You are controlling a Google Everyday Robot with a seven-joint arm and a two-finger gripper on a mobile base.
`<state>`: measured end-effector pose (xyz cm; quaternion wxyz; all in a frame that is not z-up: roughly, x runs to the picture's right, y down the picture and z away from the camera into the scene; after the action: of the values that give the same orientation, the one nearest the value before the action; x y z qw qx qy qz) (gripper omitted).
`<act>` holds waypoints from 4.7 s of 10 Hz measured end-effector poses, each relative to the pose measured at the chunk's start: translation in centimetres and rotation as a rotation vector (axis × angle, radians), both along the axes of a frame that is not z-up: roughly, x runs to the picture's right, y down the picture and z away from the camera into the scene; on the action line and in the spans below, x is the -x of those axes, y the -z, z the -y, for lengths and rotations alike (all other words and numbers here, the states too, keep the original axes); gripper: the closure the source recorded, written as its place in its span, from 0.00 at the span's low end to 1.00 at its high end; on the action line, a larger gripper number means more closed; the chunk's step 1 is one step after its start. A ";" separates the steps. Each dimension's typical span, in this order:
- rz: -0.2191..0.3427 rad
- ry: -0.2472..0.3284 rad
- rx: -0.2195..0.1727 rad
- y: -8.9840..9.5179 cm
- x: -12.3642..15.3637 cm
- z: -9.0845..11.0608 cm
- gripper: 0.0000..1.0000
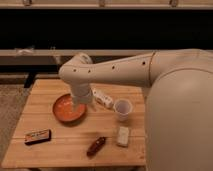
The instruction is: Pick up the ceramic bowl
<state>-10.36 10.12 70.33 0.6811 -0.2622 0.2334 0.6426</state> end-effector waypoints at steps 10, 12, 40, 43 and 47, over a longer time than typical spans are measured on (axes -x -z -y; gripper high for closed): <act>0.000 0.000 0.000 0.0 0.0 0.0 0.35; 0.000 0.000 0.000 0.0 0.0 0.0 0.35; 0.001 -0.108 0.053 -18.5 2.1 -1.9 0.56; 0.024 -0.140 0.072 -17.9 1.9 -1.9 0.87; 0.083 -0.195 0.063 -15.1 1.9 -0.2 1.00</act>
<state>-12.22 10.34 85.44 0.6158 -0.3312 0.1987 0.6867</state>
